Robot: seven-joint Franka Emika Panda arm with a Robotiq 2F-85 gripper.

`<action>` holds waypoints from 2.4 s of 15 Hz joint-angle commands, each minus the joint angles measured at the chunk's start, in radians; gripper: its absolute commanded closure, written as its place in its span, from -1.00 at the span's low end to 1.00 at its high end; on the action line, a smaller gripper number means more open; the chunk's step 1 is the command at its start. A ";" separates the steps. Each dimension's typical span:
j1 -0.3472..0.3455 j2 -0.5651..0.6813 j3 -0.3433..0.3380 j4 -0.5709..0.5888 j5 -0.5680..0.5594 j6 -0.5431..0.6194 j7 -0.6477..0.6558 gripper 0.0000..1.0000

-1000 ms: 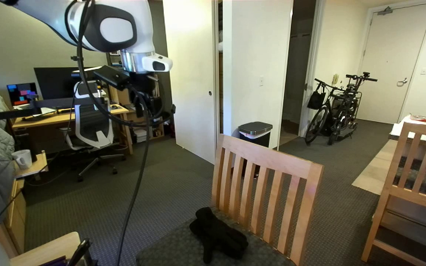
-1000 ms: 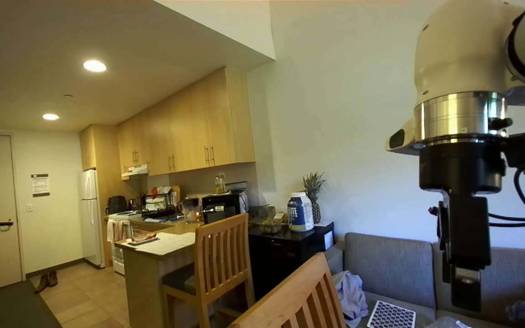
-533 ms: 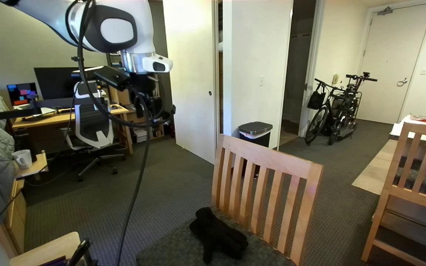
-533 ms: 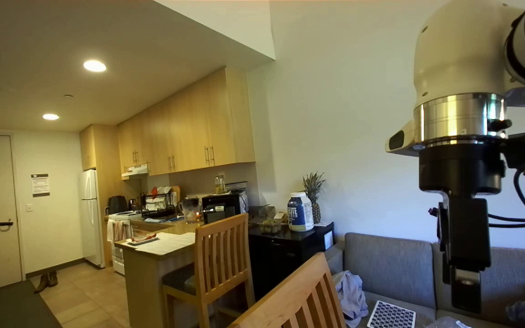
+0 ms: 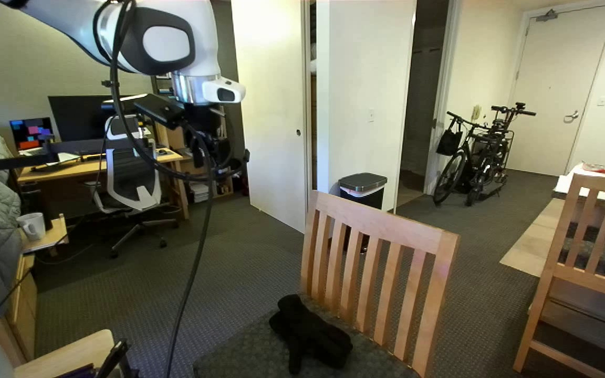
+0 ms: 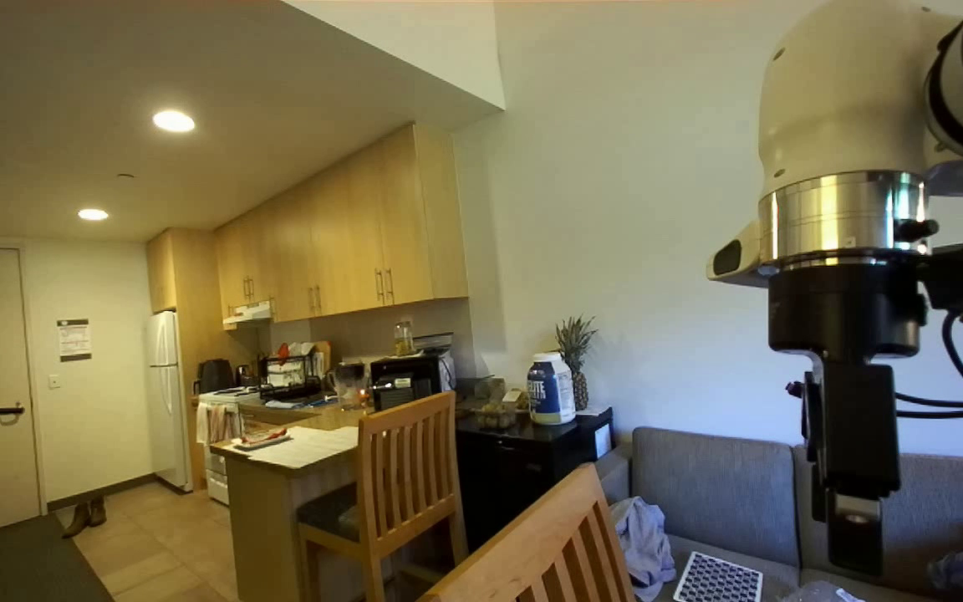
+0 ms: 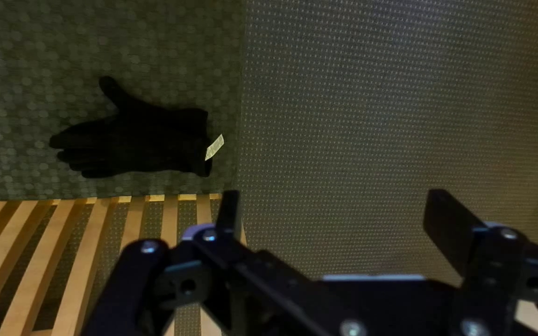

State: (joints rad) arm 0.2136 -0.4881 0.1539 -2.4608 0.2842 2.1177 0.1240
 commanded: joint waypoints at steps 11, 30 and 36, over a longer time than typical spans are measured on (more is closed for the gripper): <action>-0.006 0.000 0.005 0.002 0.002 -0.003 -0.002 -1.00; -0.059 0.126 -0.007 0.007 -0.010 0.016 0.036 -1.00; -0.063 0.169 -0.015 0.009 -0.003 0.049 0.016 -1.00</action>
State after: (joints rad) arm 0.1583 -0.3482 0.1378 -2.4605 0.2839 2.1308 0.1350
